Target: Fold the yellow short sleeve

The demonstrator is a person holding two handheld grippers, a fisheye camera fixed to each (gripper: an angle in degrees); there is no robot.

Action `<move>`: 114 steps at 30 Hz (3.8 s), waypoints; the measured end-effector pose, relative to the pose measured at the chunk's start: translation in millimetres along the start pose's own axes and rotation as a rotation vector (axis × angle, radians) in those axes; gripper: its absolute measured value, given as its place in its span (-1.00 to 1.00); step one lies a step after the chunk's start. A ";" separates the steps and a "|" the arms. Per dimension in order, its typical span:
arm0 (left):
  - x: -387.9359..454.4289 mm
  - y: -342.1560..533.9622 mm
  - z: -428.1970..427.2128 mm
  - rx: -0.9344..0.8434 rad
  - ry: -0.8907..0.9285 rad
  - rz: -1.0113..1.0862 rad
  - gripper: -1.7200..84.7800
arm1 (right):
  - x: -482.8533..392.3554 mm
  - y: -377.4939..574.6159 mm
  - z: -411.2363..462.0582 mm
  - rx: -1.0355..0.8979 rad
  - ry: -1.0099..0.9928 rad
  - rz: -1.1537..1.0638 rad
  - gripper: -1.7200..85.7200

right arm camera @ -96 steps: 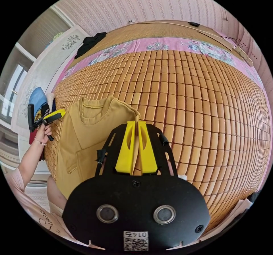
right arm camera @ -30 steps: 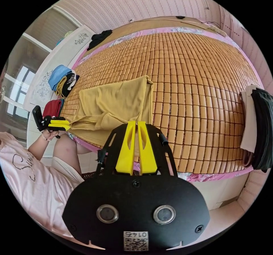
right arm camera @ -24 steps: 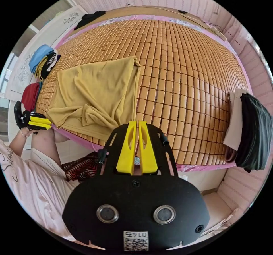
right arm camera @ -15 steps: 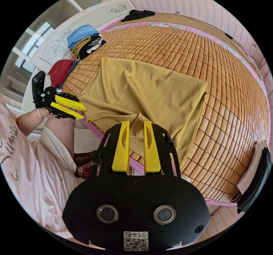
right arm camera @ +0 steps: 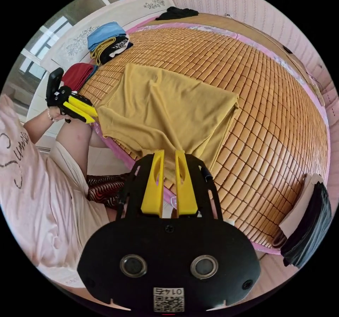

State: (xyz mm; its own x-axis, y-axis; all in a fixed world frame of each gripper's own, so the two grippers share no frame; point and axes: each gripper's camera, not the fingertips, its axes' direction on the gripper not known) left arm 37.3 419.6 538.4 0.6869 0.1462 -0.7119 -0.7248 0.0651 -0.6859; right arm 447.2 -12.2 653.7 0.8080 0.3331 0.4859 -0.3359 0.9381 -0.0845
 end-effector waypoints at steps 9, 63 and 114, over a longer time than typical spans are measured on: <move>-14.9 -14.9 26.2 -0.004 -0.069 -0.035 -0.84 | 111.5 -82.1 35.2 0.185 -0.091 0.368 -0.90; 54.0 -114.0 119.0 0.012 -0.036 0.035 -0.81 | -40.1 -282.6 128.6 -0.187 0.142 -0.260 -0.98; -28.7 -357.3 -1.6 0.191 0.008 0.107 -0.93 | 55.8 69.9 -82.8 0.457 -0.328 0.180 -0.93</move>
State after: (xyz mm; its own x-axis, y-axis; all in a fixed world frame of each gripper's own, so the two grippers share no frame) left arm 276.7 390.6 803.7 0.6054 0.1544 -0.7808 -0.7901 0.2351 -0.5661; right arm 508.8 79.8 602.9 0.5512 0.3687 0.7485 -0.6874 0.7092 0.1569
